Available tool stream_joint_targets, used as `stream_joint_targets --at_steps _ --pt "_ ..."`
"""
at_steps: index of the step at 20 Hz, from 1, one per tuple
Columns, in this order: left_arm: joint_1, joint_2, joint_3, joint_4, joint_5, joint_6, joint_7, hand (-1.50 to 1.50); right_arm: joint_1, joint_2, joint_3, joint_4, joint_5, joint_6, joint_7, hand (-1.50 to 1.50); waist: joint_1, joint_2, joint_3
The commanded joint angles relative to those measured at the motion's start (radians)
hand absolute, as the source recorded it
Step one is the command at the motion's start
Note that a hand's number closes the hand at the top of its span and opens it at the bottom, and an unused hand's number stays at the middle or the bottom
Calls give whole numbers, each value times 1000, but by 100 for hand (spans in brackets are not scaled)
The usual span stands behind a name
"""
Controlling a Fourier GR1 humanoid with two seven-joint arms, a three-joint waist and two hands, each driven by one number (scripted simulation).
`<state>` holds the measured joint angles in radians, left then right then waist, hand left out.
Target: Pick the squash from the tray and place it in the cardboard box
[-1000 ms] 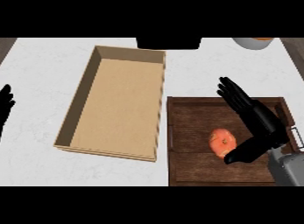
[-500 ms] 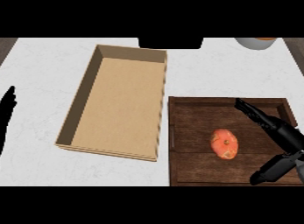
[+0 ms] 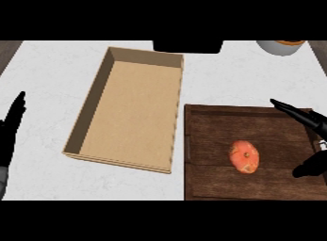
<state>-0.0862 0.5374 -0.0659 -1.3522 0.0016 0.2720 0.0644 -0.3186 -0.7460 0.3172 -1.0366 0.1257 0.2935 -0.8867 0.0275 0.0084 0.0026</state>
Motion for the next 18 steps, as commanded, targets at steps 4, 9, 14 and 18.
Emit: stream_joint_targets --at_steps 4,9,14,18 --pt "-25 -20 4 33 -26 3 -2 0 -155 -7 143 47 240 19 9 -150 -6 -4 -2" --pt "-3 -21 9 -4 -35 -2 18 0 -230 -14 213 63 370 50 87 -150 -6 -7 -2" --pt "-38 -52 36 78 -50 -11 -3 0 -280 77 235 71 444 128 175 -150 -17 -6 -3" --pt "-5 -43 64 62 -56 -45 -31 0 -239 143 230 -9 516 110 286 -150 -22 -9 -3"
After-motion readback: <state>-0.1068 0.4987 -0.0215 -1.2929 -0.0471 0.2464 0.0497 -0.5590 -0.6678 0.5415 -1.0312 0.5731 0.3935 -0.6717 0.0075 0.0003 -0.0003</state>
